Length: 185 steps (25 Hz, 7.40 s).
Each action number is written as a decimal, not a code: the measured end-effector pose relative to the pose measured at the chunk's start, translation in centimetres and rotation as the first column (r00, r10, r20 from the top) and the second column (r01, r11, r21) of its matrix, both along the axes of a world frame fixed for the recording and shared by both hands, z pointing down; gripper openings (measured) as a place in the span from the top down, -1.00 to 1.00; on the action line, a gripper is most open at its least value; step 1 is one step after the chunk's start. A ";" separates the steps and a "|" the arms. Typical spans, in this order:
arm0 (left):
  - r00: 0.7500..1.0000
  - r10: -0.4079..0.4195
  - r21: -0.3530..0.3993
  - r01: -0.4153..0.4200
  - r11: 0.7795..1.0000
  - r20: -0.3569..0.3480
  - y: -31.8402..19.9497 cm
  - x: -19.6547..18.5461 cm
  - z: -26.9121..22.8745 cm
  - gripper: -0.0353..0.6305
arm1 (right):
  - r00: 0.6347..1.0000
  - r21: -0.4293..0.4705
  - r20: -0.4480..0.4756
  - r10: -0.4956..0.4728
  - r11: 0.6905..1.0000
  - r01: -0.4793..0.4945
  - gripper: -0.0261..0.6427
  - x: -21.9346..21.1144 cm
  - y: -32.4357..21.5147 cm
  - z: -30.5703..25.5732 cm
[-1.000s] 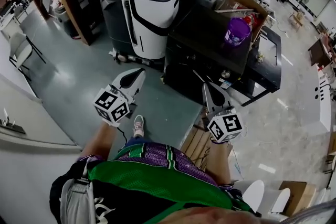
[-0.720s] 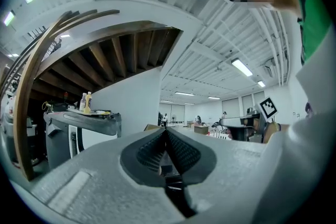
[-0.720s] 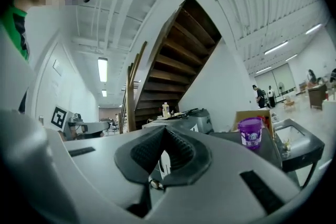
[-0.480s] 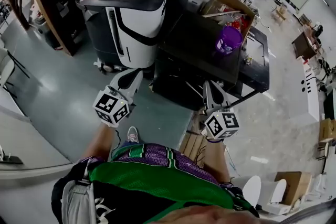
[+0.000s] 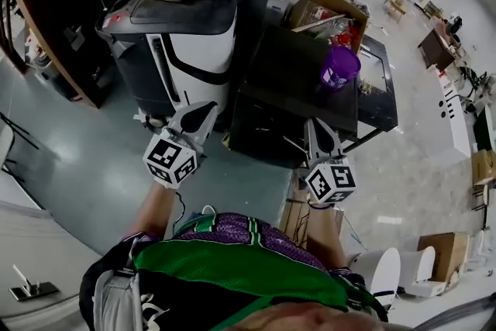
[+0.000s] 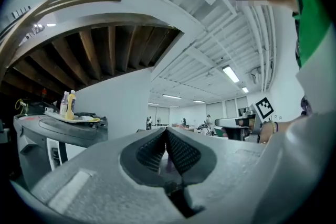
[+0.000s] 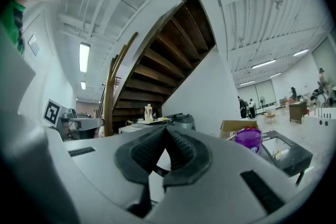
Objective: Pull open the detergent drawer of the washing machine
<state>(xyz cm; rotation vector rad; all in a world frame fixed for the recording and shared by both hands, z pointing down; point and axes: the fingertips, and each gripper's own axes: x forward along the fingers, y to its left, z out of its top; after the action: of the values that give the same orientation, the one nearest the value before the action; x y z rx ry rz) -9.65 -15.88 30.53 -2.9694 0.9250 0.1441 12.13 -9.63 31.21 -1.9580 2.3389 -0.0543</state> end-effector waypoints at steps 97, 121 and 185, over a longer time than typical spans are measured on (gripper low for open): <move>0.960 -0.125 -0.223 0.183 0.957 0.251 -9.9 7.3 13.0 0.84 | 0.475 -0.162 0.876 -0.085 0.875 0.456 0.13 1.6 -27.8 43.3; 0.965 -0.109 -0.231 0.166 0.959 0.240 -9.1 6.3 13.0 0.84 | 0.497 -0.199 0.864 -0.076 0.857 0.476 0.15 1.2 -27.6 43.5; 0.991 0.065 -0.168 -0.044 0.985 0.120 -3.1 -1.8 11.3 0.84 | 0.651 -0.367 0.754 0.089 0.879 0.304 0.21 -4.3 -9.7 43.1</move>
<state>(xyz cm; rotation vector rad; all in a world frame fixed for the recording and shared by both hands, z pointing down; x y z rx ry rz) -11.50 -19.03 41.86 -3.1117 0.8812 -0.1230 7.80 -19.30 74.29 -1.4484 1.9201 -1.2996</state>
